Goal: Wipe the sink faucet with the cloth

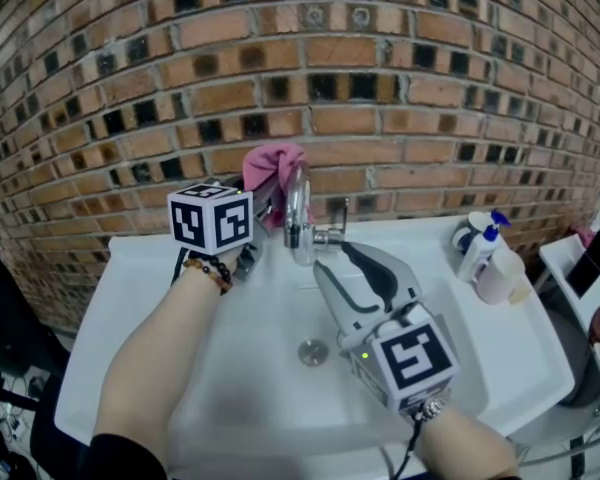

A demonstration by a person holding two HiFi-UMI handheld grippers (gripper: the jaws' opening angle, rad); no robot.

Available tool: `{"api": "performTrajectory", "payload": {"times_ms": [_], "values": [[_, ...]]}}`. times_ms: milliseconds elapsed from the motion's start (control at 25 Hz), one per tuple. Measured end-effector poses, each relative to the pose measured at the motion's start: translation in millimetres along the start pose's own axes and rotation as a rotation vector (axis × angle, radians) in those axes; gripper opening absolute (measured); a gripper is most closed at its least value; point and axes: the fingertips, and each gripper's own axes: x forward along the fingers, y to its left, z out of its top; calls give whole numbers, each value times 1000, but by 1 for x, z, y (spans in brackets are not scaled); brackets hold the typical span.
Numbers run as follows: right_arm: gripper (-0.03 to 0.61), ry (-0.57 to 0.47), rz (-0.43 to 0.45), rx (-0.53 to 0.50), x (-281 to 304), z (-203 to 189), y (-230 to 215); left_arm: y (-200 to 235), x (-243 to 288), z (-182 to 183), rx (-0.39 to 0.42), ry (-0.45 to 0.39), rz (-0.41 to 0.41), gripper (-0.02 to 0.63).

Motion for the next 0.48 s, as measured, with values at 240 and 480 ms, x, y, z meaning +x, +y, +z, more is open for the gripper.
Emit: {"api": "performTrajectory", "payload": {"times_ms": [240,480], "values": [[170,14,-8,5,-1,-5,-2,6,6,-21,-13,40,1,31],[170,30,-9,7,1,-10,-2,10,10,-38,-23,76,2,31]]}}
